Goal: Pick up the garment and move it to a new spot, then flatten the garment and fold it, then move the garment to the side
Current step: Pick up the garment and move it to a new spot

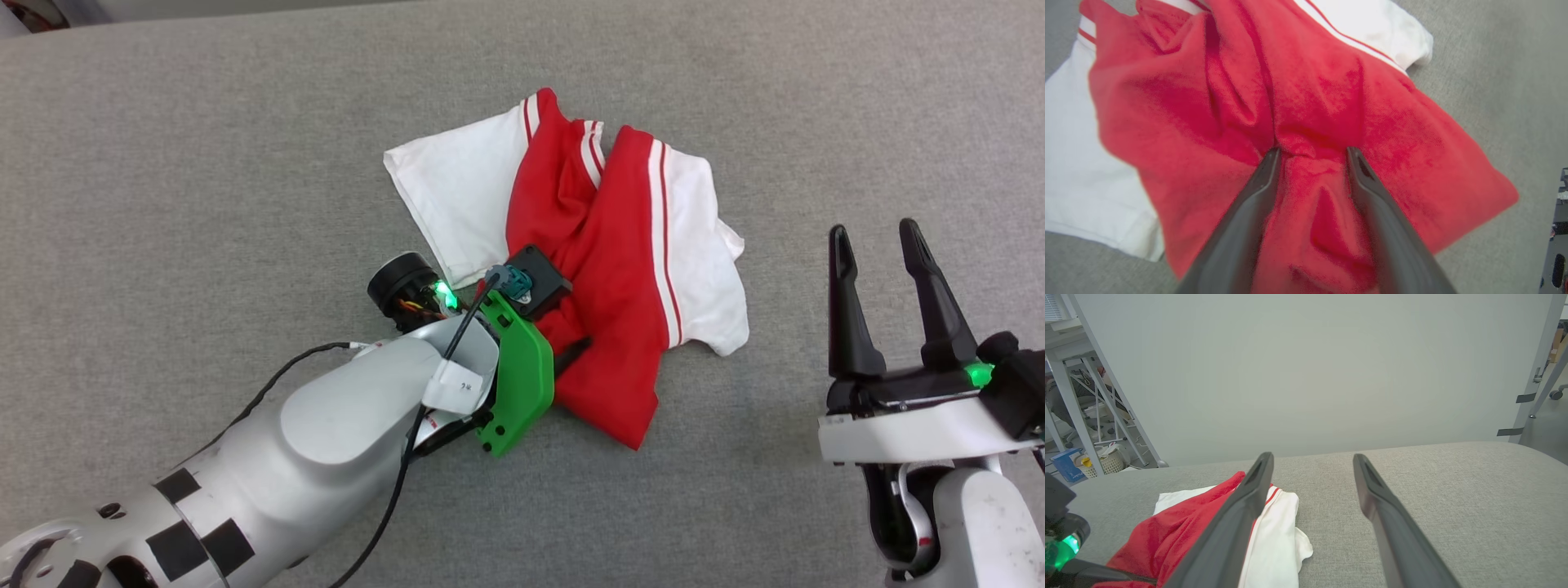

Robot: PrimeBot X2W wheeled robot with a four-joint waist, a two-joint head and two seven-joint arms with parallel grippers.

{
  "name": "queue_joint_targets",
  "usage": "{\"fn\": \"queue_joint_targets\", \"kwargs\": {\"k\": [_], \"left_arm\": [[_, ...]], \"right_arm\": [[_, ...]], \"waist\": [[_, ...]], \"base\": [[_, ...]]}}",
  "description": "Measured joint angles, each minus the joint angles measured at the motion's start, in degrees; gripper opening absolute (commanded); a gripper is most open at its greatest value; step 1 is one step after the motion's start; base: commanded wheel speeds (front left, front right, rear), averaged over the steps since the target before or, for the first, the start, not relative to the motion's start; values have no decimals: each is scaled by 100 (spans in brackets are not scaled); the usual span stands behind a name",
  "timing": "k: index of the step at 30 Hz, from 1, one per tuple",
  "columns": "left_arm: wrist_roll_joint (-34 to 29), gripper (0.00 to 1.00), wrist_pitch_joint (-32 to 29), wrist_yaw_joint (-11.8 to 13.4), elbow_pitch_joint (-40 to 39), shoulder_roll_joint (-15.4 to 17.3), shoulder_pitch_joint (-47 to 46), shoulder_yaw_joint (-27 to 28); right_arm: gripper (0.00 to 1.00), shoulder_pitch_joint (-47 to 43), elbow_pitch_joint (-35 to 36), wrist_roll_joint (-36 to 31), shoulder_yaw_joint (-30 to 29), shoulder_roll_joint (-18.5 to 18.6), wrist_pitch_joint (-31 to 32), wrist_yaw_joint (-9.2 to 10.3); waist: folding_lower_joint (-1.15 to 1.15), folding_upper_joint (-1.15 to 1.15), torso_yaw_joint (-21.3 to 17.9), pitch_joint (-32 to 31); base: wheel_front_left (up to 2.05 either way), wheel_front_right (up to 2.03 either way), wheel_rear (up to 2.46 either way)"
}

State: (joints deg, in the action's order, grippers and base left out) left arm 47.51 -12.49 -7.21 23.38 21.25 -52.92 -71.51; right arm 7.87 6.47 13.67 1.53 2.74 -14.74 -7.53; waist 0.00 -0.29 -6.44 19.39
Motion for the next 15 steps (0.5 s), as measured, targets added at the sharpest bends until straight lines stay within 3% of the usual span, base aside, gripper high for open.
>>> {"fn": "queue_joint_targets", "kwargs": {"k": [6, 8, 15], "left_arm": [[-335, 100, 1211, 554, -52, -101, 122, 345], [-422, 100, 1638, 873, -182, -85, 225, 487], [-589, 100, 2461, 1648, -512, 90, 698, 896]], "right_arm": [[100, -287, -86, -115, -78, 0, 0, 0], [100, -367, -98, -154, -99, 1, 0, 0], [100, -576, -138, -244, -160, 0, 0, 0]], "waist": [[0, 0, 122, -302], [0, 0, 204, -461], [0, 0, 455, -787]], "base": [[0, 0, 0], [0, 0, 0], [0, 0, 0]]}}
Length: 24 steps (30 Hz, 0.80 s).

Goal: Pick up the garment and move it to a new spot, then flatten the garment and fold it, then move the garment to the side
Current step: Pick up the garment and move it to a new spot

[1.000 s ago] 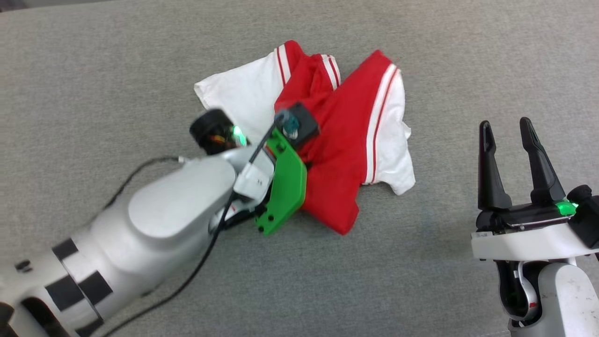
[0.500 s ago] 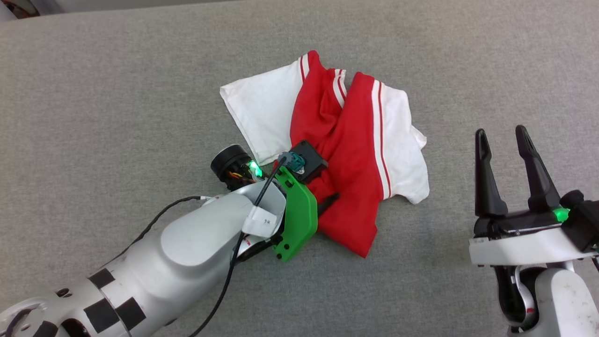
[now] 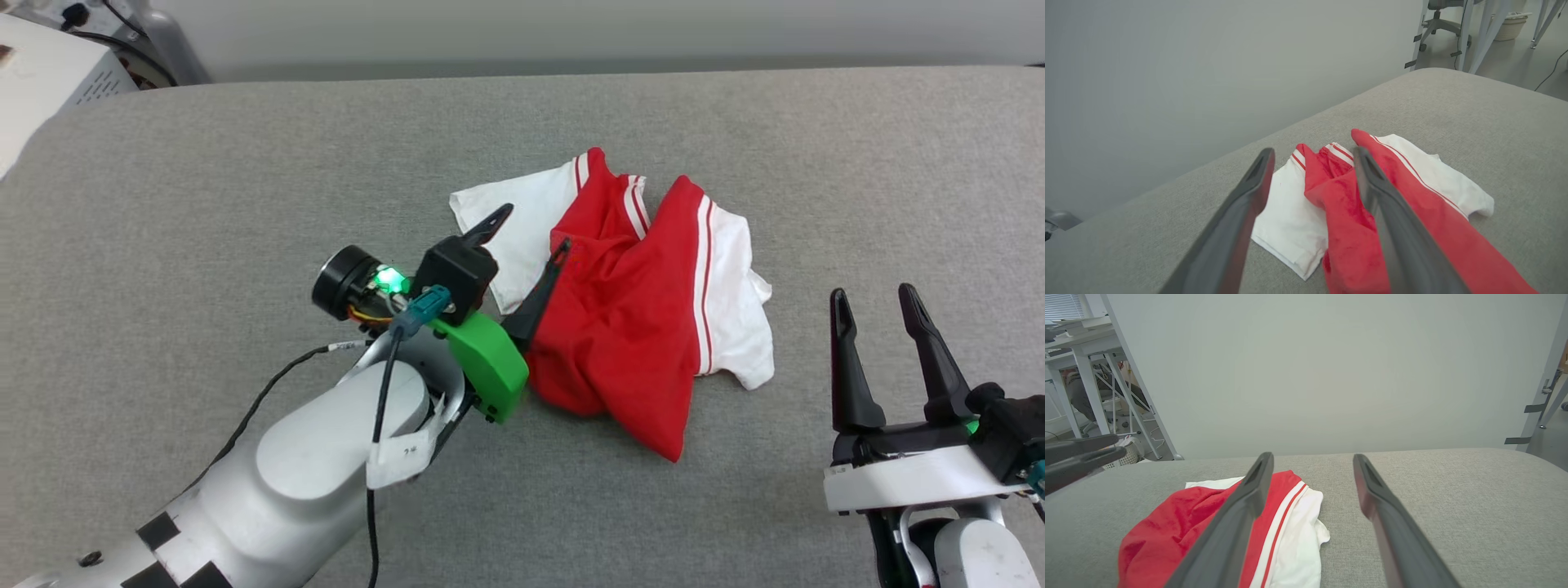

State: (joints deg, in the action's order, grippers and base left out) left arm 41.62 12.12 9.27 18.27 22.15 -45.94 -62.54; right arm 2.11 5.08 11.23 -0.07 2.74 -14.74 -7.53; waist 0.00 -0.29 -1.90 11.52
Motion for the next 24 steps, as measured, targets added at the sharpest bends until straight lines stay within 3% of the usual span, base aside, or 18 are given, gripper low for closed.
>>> {"fn": "queue_joint_targets", "kwargs": {"k": [7, 13, 20, 24], "left_arm": [[-154, 100, 250, 705, -330, 303, 628, 710], [-855, 100, 254, 1100, -1022, 387, 1712, 1971], [-1525, 100, 255, 1162, -1397, 220, 2853, 3279], [-1856, 100, 254, 954, -1468, -62, 3385, 3878]], "right_arm": [[100, -120, -24, -80, -82, -1, 0, 0], [100, -209, -75, -159, -135, -1, 0, 0], [100, -297, -75, -196, -172, -1, 0, 0], [100, -328, -96, -200, -182, -1, 0, 0]], "waist": [[0, 0, 260, -243], [0, 0, 435, -448], [0, 0, 527, -599], [0, 0, 534, -654]], "base": [[0, 0, 0], [0, 0, 0], [0, 0, 0], [0, 0, 0]]}}
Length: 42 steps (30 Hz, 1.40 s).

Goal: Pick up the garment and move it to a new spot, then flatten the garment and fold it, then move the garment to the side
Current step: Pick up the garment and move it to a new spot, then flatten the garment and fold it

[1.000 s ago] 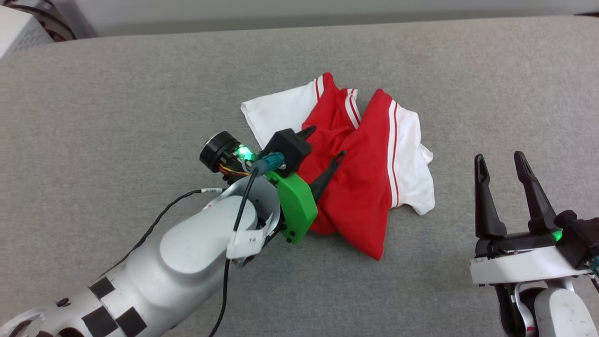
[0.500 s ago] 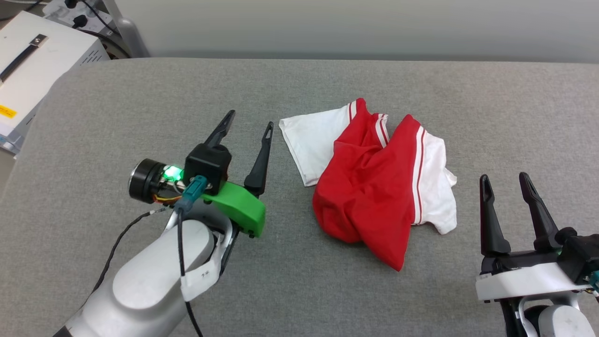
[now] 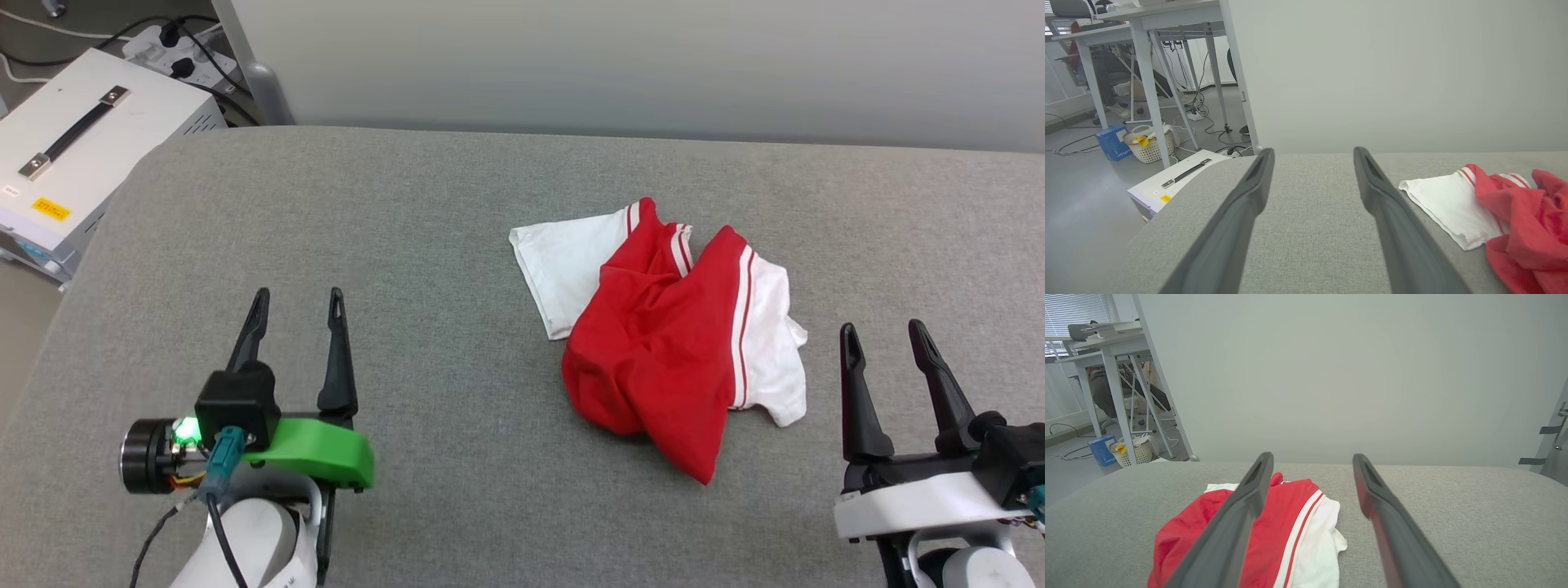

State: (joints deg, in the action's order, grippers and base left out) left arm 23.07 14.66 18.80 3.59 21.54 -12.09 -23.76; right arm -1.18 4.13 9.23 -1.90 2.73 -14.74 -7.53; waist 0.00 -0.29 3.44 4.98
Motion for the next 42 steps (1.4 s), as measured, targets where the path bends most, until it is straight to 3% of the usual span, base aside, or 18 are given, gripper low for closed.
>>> {"fn": "queue_joint_targets", "kwargs": {"k": [11, 21, 30, 42], "left_arm": [[-750, 100, 1, -833, 188, -757, 785, 926], [-1191, 100, 1, -1429, 350, -1169, 1070, 1358], [-1461, 100, 0, -1741, 468, -1447, 1202, 1630], [-1681, 100, 0, -1944, 586, -1624, 1232, 1869]], "right_arm": [[100, -142, -171, 11, -49, 0, 0, 0], [100, -293, -320, 56, -45, 0, 0, 0], [100, -439, -422, 56, -44, 0, 0, 0], [100, -470, -519, 55, -38, 0, 0, 0]], "waist": [[0, 0, -94, -151], [0, 0, -169, -270], [0, 0, -215, -339], [0, 0, -211, -360]], "base": [[0, 0, 0], [0, 0, 0], [0, 0, 0], [0, 0, 0]]}}
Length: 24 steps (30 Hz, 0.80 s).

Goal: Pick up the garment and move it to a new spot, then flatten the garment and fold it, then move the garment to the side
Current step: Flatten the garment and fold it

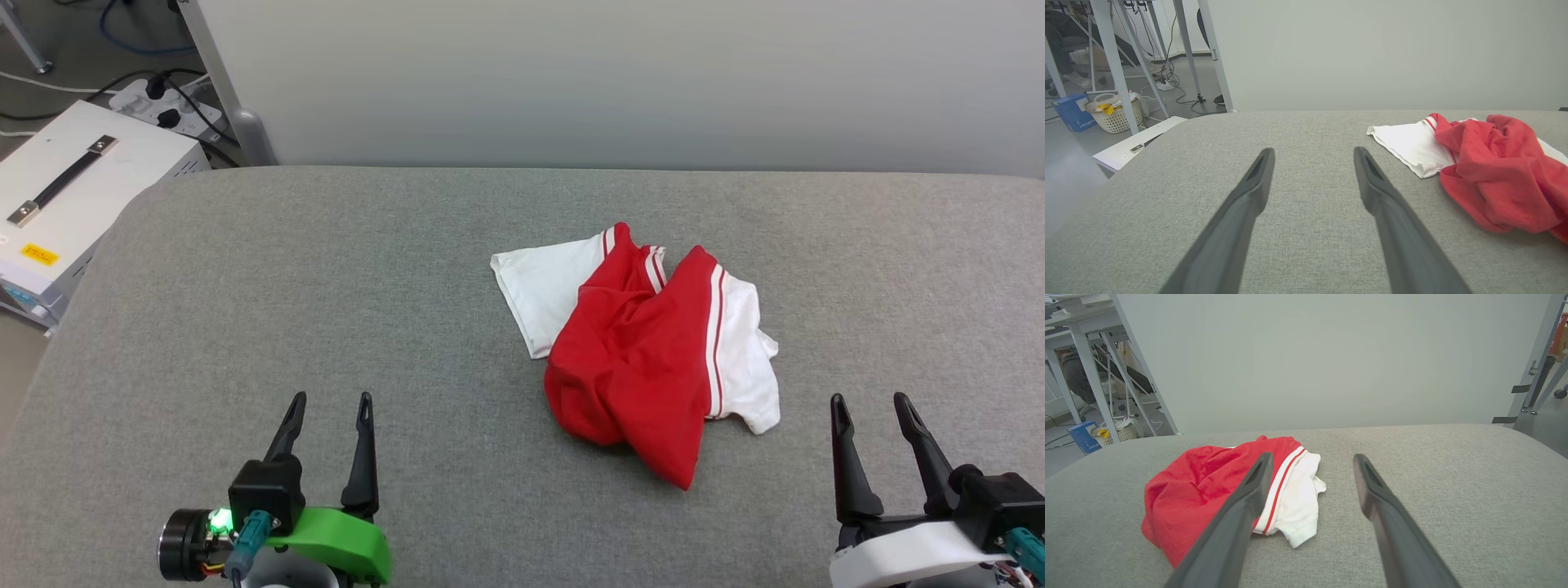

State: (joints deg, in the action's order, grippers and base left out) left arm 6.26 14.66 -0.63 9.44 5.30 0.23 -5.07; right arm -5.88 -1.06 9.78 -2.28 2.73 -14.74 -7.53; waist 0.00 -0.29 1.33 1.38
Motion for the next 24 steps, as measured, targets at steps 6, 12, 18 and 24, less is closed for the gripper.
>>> {"fn": "queue_joint_targets", "kwargs": {"k": [6, 12, 18, 24], "left_arm": [[-78, 100, 0, -40, 45, -46, 1, 55], [-120, 100, 0, -67, 56, -118, -5, 104], [-130, 100, 1, -115, 40, -148, -45, 149], [-162, 100, 1, -118, 9, -174, -175, 160]], "right_arm": [[100, 25, 81, -19, -121, -3, 0, 0], [100, 561, 387, -391, -346, -2, 0, 0], [100, 1663, 472, -565, -288, 493, -9, 0], [100, 2794, -222, -744, 386, 1454, -14, 0]], "waist": [[0, 0, 21, 26], [0, 0, 72, 110], [0, 0, 113, 281], [0, 0, 160, 507]], "base": [[0, 0, 0], [0, 0, 0], [0, 0, 0], [0, 0, 0]]}}
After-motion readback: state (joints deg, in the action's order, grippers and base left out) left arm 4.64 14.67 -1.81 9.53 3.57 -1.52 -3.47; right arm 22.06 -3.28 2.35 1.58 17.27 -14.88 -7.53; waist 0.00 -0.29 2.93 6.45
